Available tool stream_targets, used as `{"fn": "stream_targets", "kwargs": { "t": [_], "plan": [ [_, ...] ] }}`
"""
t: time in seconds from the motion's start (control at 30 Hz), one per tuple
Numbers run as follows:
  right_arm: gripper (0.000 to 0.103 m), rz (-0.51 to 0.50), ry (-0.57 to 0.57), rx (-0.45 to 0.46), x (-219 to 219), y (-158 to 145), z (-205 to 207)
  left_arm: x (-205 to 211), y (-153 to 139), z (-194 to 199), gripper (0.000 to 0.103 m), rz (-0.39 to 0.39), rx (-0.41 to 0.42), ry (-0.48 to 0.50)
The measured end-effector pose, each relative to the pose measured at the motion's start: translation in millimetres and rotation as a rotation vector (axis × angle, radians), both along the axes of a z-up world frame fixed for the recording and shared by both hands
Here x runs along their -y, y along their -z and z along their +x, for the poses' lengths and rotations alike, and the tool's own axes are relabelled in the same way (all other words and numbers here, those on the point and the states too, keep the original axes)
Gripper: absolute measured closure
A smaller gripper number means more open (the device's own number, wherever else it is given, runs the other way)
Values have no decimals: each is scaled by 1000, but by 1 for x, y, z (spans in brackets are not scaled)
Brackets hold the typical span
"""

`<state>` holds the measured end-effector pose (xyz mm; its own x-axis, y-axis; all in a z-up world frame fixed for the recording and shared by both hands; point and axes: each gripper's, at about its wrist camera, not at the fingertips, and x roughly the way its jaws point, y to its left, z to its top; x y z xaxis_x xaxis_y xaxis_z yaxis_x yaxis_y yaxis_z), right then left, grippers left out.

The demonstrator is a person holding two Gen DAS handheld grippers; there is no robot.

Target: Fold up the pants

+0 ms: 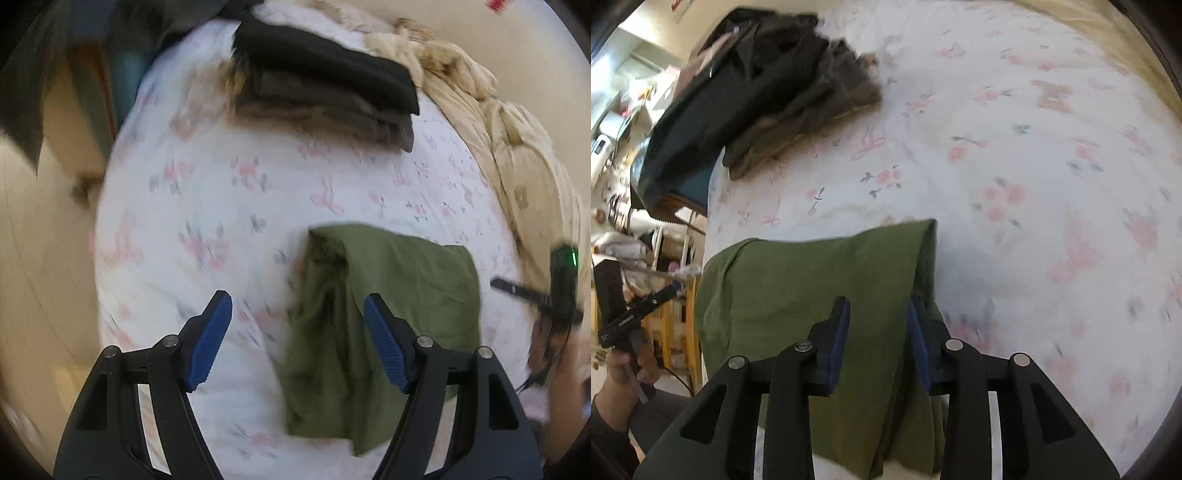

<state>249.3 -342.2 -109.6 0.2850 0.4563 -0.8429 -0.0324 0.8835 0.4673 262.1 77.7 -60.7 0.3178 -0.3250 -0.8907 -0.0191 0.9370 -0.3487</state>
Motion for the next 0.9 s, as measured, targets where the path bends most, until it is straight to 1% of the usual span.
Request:
{"fn": "stream_targets", "kwargs": {
  "t": [0.03,0.07,0.13,0.17,0.2,0.23,0.3,0.33,0.37,0.4,0.43,0.47,0.5,0.53,0.57,0.6,0.63,0.67,0.7,0.77,0.8,0.83,0.87,0.9],
  "plan": [
    [59,33,43,6,9,-4,-17,3,4,-6,32,-20,-27,-24],
    [52,60,71,-8,11,-4,-25,7,7,-14,32,-37,-45,-37],
    [52,135,122,-83,14,5,-44,17,11,-27,32,-63,-46,-49],
    [51,182,129,-109,11,14,-52,27,12,-37,34,-81,-44,-30],
    [51,202,119,-125,8,20,-59,35,12,-43,34,-89,-41,-7],
    [51,181,93,-143,0,28,-67,42,11,-49,35,-97,-31,19],
    [51,142,53,-160,-11,34,-70,56,11,-57,36,-87,-17,68],
    [54,138,33,-157,-17,36,-71,68,15,-61,43,-63,-14,115],
    [55,106,1,-152,-25,37,-70,76,19,-62,55,-37,-23,147],
    [58,64,-23,-145,-31,39,-69,87,26,-63,62,7,-37,185],
    [75,33,-35,-138,-35,42,-70,94,33,-63,79,51,-43,203],
    [103,9,-54,-143,-40,47,-69,99,40,-65,92,106,-43,214],
    [103,-13,-97,-133,-47,48,-70,102,46,-66,94,135,-54,220],
    [103,-55,-128,-97,-52,44,-70,105,53,-68,95,142,-81,218],
    [103,-73,-131,-63,-52,38,-71,106,59,-68,96,133,-114,211],
    [103,-74,-115,-41,-47,32,-71,108,64,-69,96,124,-134,205],
    [103,-66,-75,-30,-39,28,-70,108,65,-70,95,115,-134,201],
    [103,-71,-49,-34,-32,27,-70,111,65,-72,92,114,-123,207],
    [103,-88,-52,-46,-32,31,-70,114,66,-72,91,123,-119,213],
    [103,-95,-80,-104,-37,44,-72,115,66,-73,88,156,-115,217],
    [103,-99,-84,-122,-37,46,-72,115,65,-72,88,160,-122,216],
    [98,-106,-75,-136,-36,47,-72,112,61,-72,85,148,-138,202],
    [97,-109,-62,-135,-33,43,-71,107,55,-69,81,132,-150,179],
    [97,-97,-54,-115,-27,36,-74,101,44,-68,79,84,-147,151]
  ]
}}
